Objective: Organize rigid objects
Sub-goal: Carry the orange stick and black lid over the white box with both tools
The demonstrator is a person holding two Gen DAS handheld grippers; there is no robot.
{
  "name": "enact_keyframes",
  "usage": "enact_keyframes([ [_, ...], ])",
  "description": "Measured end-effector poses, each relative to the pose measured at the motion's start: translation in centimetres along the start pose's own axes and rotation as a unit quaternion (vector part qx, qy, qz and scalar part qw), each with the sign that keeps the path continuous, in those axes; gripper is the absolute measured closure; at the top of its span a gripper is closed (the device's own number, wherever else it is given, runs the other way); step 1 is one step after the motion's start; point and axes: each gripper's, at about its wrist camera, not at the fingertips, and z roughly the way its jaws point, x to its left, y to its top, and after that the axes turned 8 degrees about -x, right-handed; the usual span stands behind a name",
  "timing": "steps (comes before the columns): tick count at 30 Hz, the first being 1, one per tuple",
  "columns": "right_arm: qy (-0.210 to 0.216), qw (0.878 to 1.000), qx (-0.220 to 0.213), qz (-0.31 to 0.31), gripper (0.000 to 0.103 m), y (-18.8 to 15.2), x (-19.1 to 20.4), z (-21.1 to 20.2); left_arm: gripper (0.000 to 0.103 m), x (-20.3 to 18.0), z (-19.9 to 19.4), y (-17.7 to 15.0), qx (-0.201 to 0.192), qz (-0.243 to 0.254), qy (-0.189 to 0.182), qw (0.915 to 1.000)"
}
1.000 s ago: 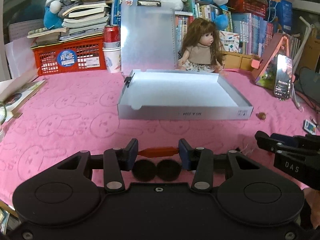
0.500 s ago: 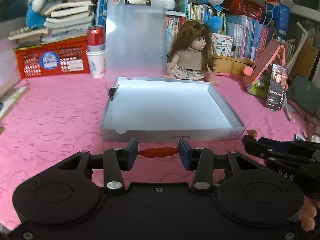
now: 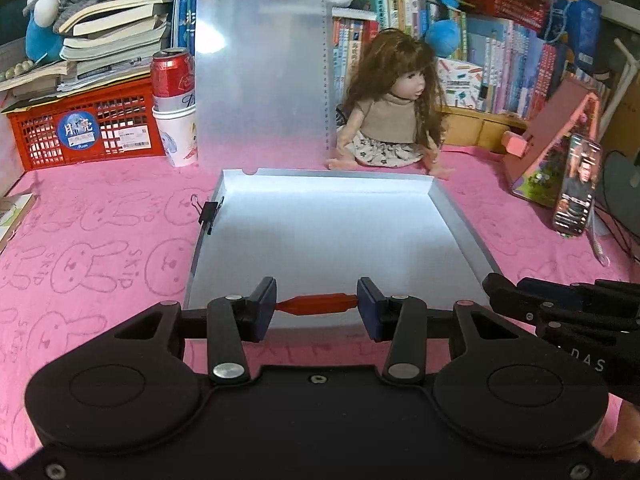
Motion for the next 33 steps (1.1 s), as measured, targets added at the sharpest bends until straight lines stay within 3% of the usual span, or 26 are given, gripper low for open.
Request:
enact_keyframes([
  [21, -0.016, 0.996, 0.091, 0.017, 0.069, 4.1, -0.8, 10.0, 0.061, 1.8, 11.2, 3.0, 0.091, -0.015, 0.03, 0.9953],
  [33, -0.02, 0.988, 0.153, 0.011, 0.069, 1.7, -0.4, 11.6, 0.061, 2.0, 11.3, 0.5, 0.133, -0.001, 0.017, 0.991],
])
